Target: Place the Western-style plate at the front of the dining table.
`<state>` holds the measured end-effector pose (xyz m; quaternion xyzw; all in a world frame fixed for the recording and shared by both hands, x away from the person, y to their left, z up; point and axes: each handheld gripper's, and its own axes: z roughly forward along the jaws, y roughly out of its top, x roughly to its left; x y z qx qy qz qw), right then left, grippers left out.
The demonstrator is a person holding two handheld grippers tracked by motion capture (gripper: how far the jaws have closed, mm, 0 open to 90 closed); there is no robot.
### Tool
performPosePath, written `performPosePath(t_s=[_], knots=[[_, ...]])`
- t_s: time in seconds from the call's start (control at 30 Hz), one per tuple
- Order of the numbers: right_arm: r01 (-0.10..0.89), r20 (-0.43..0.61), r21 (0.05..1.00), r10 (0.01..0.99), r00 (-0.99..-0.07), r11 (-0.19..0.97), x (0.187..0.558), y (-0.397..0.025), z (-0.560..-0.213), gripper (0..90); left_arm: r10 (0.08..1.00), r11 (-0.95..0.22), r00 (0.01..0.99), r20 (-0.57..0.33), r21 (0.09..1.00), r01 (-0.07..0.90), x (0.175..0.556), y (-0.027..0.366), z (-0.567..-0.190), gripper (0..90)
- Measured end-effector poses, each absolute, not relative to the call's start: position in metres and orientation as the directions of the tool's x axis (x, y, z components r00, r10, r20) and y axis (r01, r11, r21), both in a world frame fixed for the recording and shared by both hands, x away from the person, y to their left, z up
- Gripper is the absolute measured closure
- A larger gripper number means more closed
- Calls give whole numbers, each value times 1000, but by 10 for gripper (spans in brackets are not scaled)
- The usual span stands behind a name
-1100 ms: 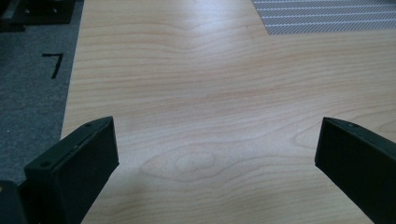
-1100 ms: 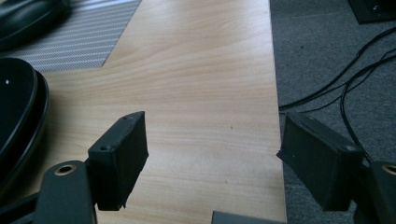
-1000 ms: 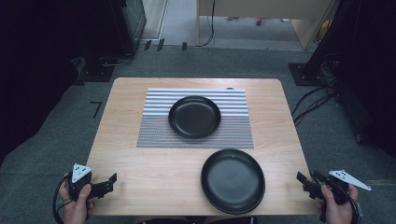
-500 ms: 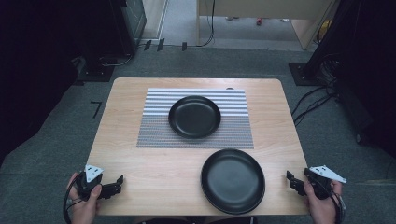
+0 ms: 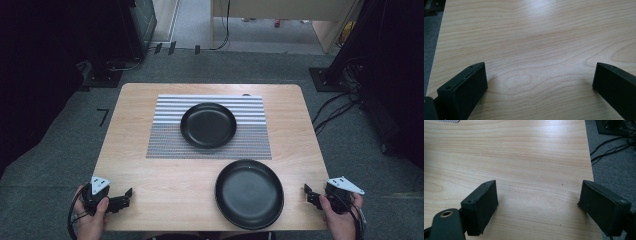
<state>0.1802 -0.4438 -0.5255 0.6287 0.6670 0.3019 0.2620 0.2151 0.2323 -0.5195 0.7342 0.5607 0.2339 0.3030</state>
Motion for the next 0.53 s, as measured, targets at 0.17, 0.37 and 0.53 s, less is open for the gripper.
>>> performPosePath(t_s=[0.17, 0.37, 0.53], knots=[[681, 30, 732, 997, -72, 27, 180, -444, -525, 144, 967, -179, 255, 3, 721, 669, 211, 233, -521, 0], [681, 30, 732, 997, -72, 27, 180, -444, -525, 143, 967, -178, 254, 4, 722, 668, 210, 233, -521, 0], [681, 30, 732, 997, -72, 27, 180, -444, -525, 144, 967, -179, 255, 3, 720, 670, 211, 234, -521, 0]])
